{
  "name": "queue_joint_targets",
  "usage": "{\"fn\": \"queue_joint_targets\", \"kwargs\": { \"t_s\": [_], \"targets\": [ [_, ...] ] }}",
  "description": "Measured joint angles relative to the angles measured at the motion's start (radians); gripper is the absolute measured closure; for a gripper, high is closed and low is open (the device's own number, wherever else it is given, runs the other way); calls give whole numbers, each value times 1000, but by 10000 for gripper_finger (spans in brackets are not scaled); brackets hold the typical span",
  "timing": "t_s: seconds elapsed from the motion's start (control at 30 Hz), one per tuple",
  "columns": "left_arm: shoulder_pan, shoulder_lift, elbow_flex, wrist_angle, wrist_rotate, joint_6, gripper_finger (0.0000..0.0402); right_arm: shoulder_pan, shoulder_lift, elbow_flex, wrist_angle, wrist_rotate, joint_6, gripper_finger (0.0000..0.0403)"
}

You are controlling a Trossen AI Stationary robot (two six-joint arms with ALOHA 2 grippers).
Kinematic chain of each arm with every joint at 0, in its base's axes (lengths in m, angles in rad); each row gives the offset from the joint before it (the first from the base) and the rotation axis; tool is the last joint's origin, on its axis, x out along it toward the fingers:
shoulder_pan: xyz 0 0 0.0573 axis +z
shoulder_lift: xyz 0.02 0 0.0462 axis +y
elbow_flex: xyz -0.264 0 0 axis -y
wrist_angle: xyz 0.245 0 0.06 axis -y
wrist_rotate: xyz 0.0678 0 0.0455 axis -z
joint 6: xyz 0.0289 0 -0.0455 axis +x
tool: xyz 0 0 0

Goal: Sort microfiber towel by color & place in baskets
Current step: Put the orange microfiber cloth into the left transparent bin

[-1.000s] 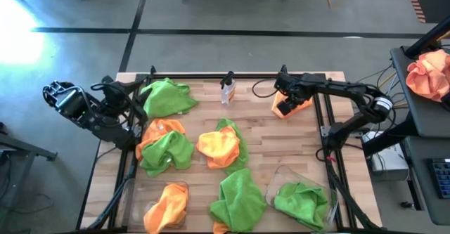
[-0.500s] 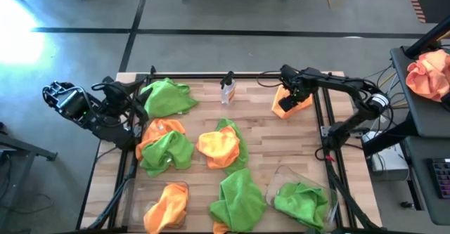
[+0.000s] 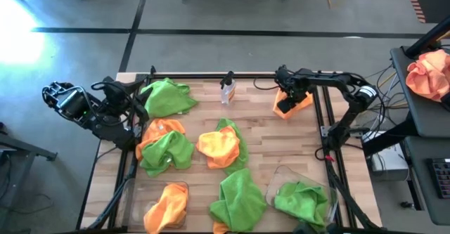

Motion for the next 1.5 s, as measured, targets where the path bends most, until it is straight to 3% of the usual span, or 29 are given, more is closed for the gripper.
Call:
{"fn": "queue_joint_targets", "kwargs": {
  "t_s": [0.43,0.8,1.0,1.27,1.5],
  "targets": [
    [2,0,0,4,0,0,219,-1,0,11,10,-39,5,282],
    [2,0,-1,7,1,0,219,0,-28,11,16,-107,23,367],
    [2,0,-3,7,1,0,219,0,-52,10,7,-125,52,392],
    [2,0,-21,7,7,0,219,0,-151,10,-4,-183,97,393],
    [2,0,-36,8,17,0,219,8,-317,10,-4,-253,191,393]
  ]
}}
